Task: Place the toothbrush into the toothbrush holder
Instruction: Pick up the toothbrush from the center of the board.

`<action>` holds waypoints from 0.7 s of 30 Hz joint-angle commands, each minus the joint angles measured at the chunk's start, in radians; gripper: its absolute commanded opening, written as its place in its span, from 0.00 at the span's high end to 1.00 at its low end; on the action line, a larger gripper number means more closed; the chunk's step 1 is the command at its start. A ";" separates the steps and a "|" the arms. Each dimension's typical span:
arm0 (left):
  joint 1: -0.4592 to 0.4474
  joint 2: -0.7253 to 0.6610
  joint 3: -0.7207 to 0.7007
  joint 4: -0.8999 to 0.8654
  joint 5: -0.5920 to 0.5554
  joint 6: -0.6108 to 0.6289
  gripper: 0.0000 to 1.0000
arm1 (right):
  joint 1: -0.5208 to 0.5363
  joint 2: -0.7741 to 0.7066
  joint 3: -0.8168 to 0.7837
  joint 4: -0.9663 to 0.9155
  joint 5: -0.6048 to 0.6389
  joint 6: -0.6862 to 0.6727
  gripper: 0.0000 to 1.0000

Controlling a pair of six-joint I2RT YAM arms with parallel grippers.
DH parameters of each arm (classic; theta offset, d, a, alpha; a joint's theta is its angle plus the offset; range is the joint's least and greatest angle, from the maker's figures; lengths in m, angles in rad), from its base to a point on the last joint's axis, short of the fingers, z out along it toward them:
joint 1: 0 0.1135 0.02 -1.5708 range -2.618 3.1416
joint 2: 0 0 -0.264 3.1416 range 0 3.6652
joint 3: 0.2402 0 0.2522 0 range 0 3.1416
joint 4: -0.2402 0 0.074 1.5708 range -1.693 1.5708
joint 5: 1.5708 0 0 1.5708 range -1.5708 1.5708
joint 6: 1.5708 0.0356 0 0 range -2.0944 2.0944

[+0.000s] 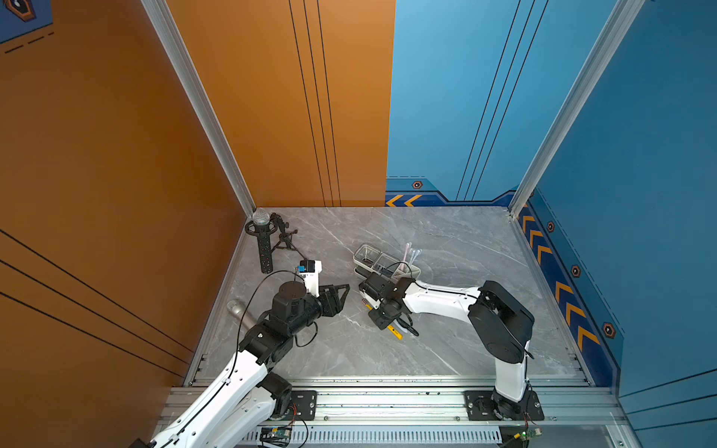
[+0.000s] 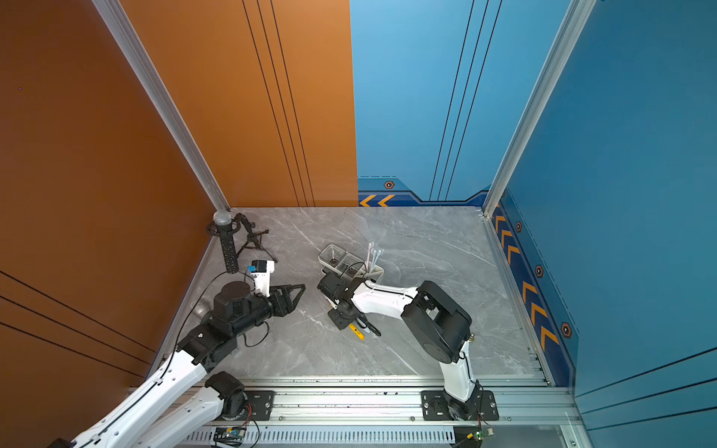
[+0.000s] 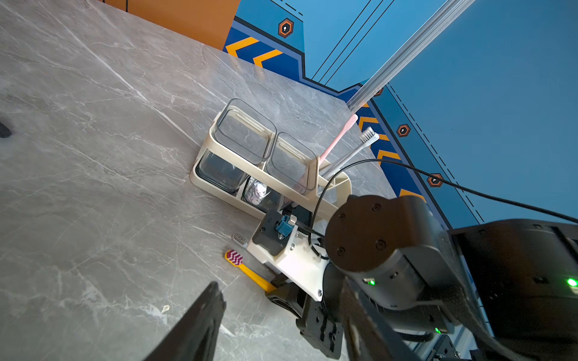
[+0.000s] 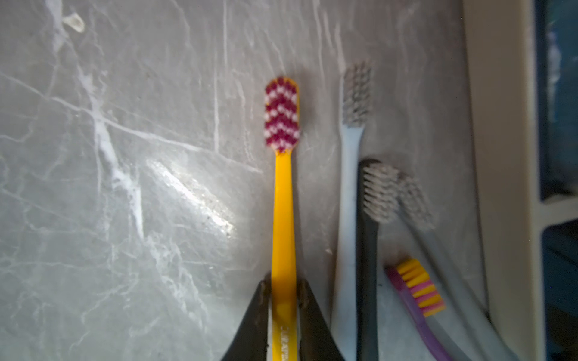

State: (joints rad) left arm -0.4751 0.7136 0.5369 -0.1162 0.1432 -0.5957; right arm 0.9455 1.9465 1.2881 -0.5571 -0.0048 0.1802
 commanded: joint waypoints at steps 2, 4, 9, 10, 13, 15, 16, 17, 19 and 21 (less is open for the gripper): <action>0.022 -0.036 -0.033 0.005 0.015 -0.022 0.36 | 0.019 0.074 -0.015 -0.076 0.009 -0.002 0.86; 0.030 -0.057 -0.036 -0.013 0.009 -0.030 0.35 | 0.019 0.074 -0.015 -0.074 0.006 0.000 0.91; 0.045 -0.086 -0.047 -0.040 0.002 -0.057 0.34 | 0.000 0.052 -0.026 -0.035 -0.051 0.019 1.00; 0.047 -0.086 -0.049 -0.040 0.008 -0.061 0.34 | -0.005 0.044 -0.031 -0.022 -0.064 0.023 1.00; 0.050 -0.076 -0.056 -0.039 0.026 -0.069 0.34 | -0.022 0.003 -0.058 0.045 -0.125 0.035 1.00; 0.050 -0.069 -0.063 -0.036 0.033 -0.072 0.34 | -0.033 -0.033 -0.093 0.116 -0.135 0.055 1.00; 0.050 -0.065 -0.073 -0.019 0.038 -0.075 0.34 | -0.040 -0.055 -0.115 0.153 -0.144 0.064 1.00; 0.051 -0.062 -0.090 0.007 0.053 -0.077 0.34 | -0.047 -0.077 -0.133 0.185 -0.150 0.073 1.00; 0.052 -0.052 -0.119 0.063 0.077 -0.089 0.34 | -0.058 -0.115 -0.155 0.232 -0.157 0.084 1.00; 0.052 -0.038 -0.138 0.097 0.086 -0.092 0.33 | -0.064 -0.145 -0.165 0.257 -0.156 0.091 1.00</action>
State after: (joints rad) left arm -0.4320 0.6632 0.4278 -0.0856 0.1848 -0.6727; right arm 0.8917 1.8549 1.1439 -0.3820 -0.1295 0.2371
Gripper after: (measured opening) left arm 0.664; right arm 0.124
